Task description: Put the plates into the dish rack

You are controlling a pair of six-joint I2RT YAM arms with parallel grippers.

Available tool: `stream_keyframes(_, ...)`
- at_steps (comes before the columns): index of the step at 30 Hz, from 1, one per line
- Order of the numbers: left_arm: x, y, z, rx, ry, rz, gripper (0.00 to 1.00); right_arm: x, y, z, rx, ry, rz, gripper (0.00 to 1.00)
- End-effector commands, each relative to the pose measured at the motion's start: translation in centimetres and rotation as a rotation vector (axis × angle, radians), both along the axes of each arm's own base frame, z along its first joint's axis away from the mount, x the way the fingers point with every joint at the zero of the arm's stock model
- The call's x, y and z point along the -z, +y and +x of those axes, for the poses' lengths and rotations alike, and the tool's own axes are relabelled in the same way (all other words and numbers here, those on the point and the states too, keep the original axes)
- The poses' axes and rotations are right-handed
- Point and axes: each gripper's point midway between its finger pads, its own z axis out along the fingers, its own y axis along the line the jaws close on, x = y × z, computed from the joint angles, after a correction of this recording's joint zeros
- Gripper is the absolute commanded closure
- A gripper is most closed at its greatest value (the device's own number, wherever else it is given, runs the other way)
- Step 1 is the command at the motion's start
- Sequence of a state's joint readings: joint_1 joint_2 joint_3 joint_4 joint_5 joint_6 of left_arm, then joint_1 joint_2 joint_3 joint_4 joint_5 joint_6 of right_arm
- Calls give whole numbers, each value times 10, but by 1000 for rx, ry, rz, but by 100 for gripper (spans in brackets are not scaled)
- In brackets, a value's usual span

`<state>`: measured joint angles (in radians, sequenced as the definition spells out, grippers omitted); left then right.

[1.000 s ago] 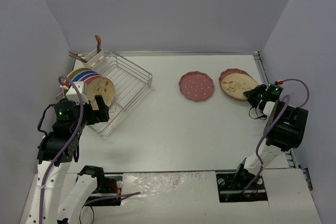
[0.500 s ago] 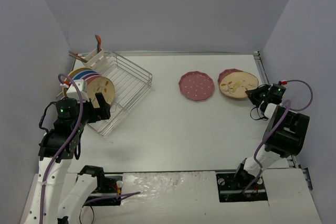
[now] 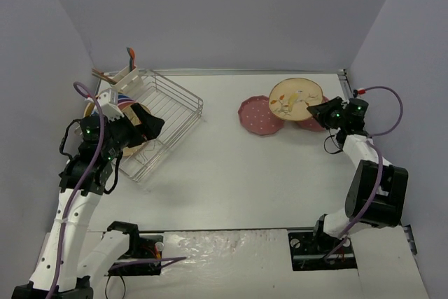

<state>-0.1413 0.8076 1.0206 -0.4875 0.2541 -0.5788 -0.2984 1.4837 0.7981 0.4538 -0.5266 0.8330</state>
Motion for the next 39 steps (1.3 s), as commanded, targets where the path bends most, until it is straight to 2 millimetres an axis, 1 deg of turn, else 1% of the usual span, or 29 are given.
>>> stream_keyframes(1,-62,-32,16,79,-174,-193,3,-126,98,3,-327,-332,35,100)
stream_keyframes(2,-64,-37,18,89,-178,-207,3,-132,114,-2,-369,-343,47,100)
stream_keyframes(3,-66,-39,18,97,-188,-212,3,-133,115,-2,-370,-345,54,100)
stream_keyframes(4,-65,-46,23,111,-176,-222,3,-143,142,-11,-436,-368,79,100)
stream_keyframes(5,-68,-48,23,118,-183,-230,3,-144,153,-15,-469,-370,86,100)
stream_keyframes(6,-66,-54,27,130,-172,-242,3,-151,178,-25,-537,-387,114,100)
stream_keyframes(8,-68,-63,29,149,-173,-266,3,-160,209,-38,-621,-410,146,100)
stream_keyframes(10,-67,-73,32,168,-159,-293,3,-167,248,-58,-731,-430,185,100)
stream_keyframes(12,-60,-83,34,193,-135,-300,3,-173,268,-70,-782,-452,212,100)
stream_keyframes(16,-52,-97,36,221,-80,-321,3,-183,299,-92,-882,-501,241,100)
stream_keyframes(17,-51,-100,36,231,-70,-333,3,-183,303,-94,-896,-503,247,100)
stream_keyframes(20,-42,-106,37,225,-14,-361,5,-189,313,-101,-936,-535,273,100)
stream_keyframes(22,-34,-108,38,219,24,-375,8,-193,317,-107,-959,-552,301,100)
stream_keyframes(25,-26,-112,38,222,63,-398,12,-193,321,-110,-976,-558,308,100)
stream_keyframes(31,-27,-115,36,229,73,-440,20,-199,324,-115,-1000,-581,305,100)
stream_keyframes(32,-29,-115,36,229,67,-451,26,-198,324,-115,-999,-583,304,100)
stream_keyframes(34,-29,-115,36,222,69,-470,42,-197,323,-115,-995,-581,303,100)
stream_keyframes(36,-30,-116,35,223,65,-488,52,-195,324,-115,-996,-577,304,100)
stream_keyframes(39,-25,-118,35,227,79,-510,66,-193,324,-115,-998,-575,307,100)
